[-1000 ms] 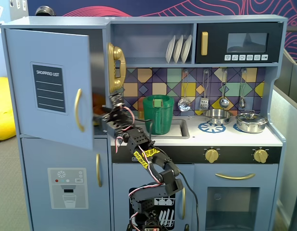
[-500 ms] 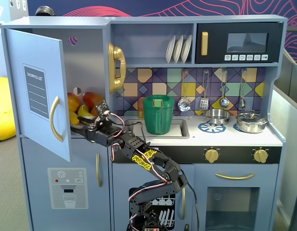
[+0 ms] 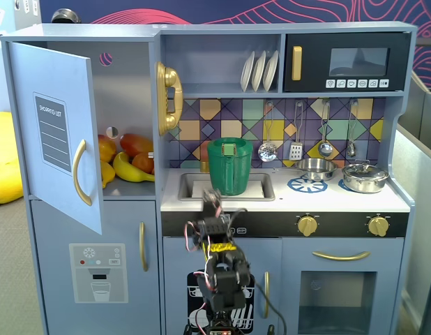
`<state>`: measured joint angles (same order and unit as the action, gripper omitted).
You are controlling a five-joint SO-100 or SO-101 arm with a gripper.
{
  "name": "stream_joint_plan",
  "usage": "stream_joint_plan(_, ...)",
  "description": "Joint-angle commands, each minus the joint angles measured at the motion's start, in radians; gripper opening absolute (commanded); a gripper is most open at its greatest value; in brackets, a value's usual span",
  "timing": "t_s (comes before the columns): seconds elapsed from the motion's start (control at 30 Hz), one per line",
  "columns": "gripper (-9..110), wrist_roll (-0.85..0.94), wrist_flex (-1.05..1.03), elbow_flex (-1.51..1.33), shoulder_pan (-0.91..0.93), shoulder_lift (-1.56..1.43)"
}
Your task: Open the left cabinet door
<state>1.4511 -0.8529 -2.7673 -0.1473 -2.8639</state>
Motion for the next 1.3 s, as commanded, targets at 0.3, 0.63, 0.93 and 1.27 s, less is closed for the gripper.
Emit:
stream_joint_plan(0.3,0,-0.166,-0.380,-0.230,0.100,-0.193)
stream_joint_plan(0.63,0,-0.092,-0.657,-0.230,0.143,-0.314)
stream_joint_plan(0.93,0,-0.087,-0.658,-0.230,0.138,-0.314)
stream_joint_plan(1.27,0,-0.025,-0.666,-0.230,0.153,-0.314)
